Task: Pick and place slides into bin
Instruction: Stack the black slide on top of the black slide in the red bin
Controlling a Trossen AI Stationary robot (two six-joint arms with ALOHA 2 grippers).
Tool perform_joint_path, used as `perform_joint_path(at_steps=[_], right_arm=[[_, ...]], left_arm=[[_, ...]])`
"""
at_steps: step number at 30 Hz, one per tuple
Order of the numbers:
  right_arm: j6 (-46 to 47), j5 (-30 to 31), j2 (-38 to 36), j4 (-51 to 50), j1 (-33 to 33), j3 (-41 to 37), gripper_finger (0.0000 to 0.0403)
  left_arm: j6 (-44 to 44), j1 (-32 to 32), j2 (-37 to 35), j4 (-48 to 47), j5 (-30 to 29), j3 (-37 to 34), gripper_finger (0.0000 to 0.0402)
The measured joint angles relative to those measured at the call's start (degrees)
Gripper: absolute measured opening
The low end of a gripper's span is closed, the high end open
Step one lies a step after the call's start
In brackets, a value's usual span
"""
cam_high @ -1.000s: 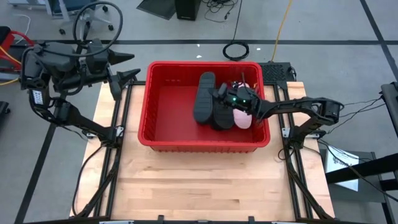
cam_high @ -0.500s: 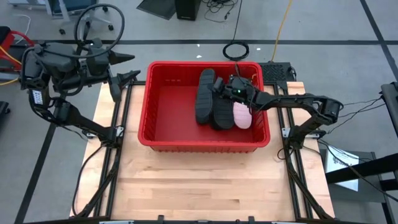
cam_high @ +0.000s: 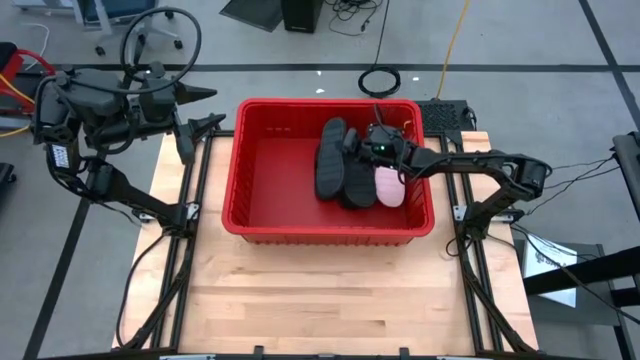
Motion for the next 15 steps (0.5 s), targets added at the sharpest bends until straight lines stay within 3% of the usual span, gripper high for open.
perform_joint_path(at_steps=[7, 15], right_arm=[[0.11, 0.04, 0.0, -1.15, 0.04, 0.0, 0.0111], [-0.13, -1.02, 0.0, -2.15, 0.04, 0.0, 0.0115]], left_arm=[[-0.34, 0.02, 0.0, -0.09, 0.04, -0.02, 0.0239], [-0.52, 0.02, 0.0, -0.15, 1.16, -0.01, 0.0239]])
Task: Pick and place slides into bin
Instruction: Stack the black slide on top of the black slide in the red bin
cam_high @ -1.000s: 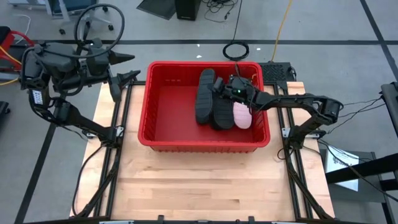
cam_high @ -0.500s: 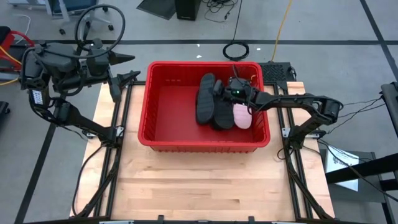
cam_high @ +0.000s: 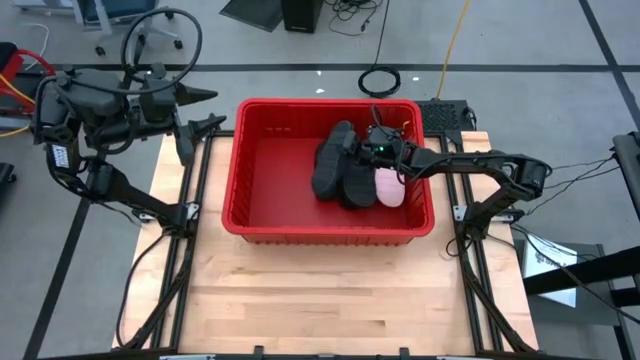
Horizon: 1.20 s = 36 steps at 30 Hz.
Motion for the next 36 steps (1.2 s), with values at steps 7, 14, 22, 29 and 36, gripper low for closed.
perform_joint_path(at_steps=[7, 14, 22, 29, 36], right_arm=[[-2.16, -3.99, 0.0, -2.01, -0.09, 0.0, 0.0148], [-3.13, -5.37, -0.01, -3.87, -0.94, -0.02, 0.0219], [-0.54, -8.05, -0.02, 4.34, -2.34, -0.02, 0.0253], [-1.21, -8.25, -0.04, 14.22, -0.74, 0.96, 0.0247], [-9.2, -8.39, -0.02, 14.32, 1.12, 2.39, 0.0235]], left_arm=[[-0.01, 0.0, 0.0, -0.02, 0.0, 0.01, 0.0239], [-0.08, 0.0, 0.0, -0.48, 0.0, 0.0, 0.0239], [-0.18, 0.0, 0.0, -0.52, 0.85, -0.01, 0.0239], [-0.18, 0.0, 0.0, -0.94, 0.85, -0.01, 0.0239], [-0.62, -0.02, 0.28, -1.31, 0.87, -0.01, 0.0239]])
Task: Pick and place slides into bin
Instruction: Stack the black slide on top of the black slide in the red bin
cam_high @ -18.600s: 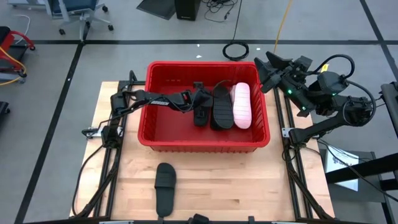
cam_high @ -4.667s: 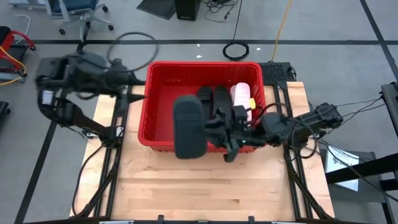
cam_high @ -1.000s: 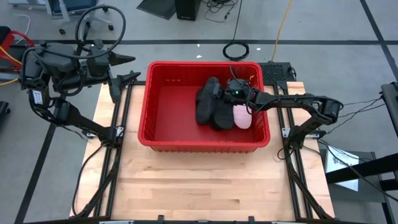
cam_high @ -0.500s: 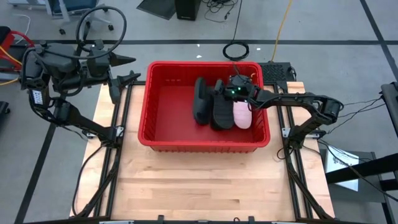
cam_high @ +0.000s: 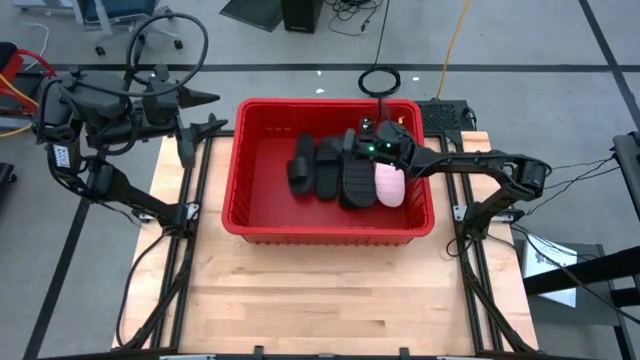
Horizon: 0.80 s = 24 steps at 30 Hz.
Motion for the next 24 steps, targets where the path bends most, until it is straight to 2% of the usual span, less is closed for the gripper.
perform_joint_path(at_steps=[4, 8, 12, 15, 19, 24], right_arm=[[-4.72, 1.25, 0.0, 5.47, 0.53, 0.14, 0.0233], [-6.13, 3.37, 0.0, 9.05, 1.08, 0.16, 0.0233], [-6.21, 5.04, 0.02, 11.79, 1.48, 0.18, 0.0231], [-6.23, 5.02, 0.0, 14.87, 2.11, 0.18, 0.0232], [-7.12, 4.89, 0.02, 19.53, 3.1, 0.17, 0.0232], [-7.85, 4.69, 0.02, 27.18, 4.38, 0.16, 0.0227]], left_arm=[[-0.22, 0.02, 0.66, -3.84, 1.14, -0.07, 0.0239], [-0.76, 0.0, 3.1, -10.08, 3.86, -0.1, 0.0239], [-1.27, 0.02, 6.92, -15.5, 4.07, -0.15, 0.0239], [0.05, 0.07, 9.67, -14.42, 5.36, -1.91, 0.0239], [2.92, 0.88, 12.08, -10.37, 7.46, -8.7, 0.0239], [4.6, 5.57, 9.63, 0.87, 13.12, -25.27, 0.0239]])
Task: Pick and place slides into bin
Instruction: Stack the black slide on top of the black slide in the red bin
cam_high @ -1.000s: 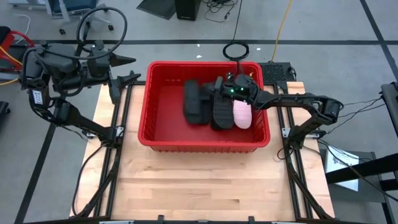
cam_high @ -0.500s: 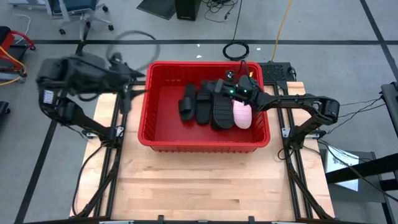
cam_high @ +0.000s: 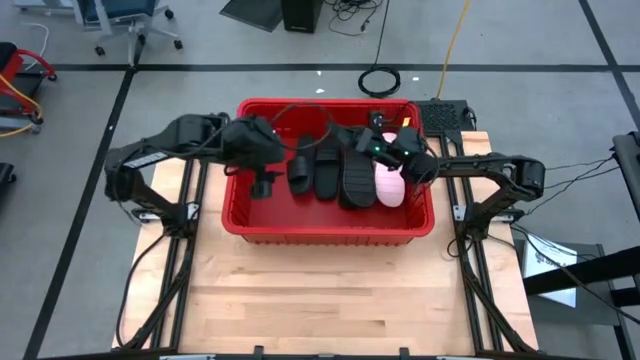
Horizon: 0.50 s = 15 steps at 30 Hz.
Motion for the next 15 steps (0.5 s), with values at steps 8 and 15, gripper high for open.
perform_joint_path(at_steps=[8, 15], right_arm=[[-0.28, -0.15, -0.86, 8.36, 1.61, 0.0, 0.0226], [-0.99, -0.62, -4.34, 7.88, 1.58, -0.03, 0.0226]], left_arm=[[-1.1, 8.01, -11.05, 26.55, 3.03, -27.93, 0.0239], [-7.31, 7.97, -11.89, 37.4, 3.5, -45.96, 0.0239]])
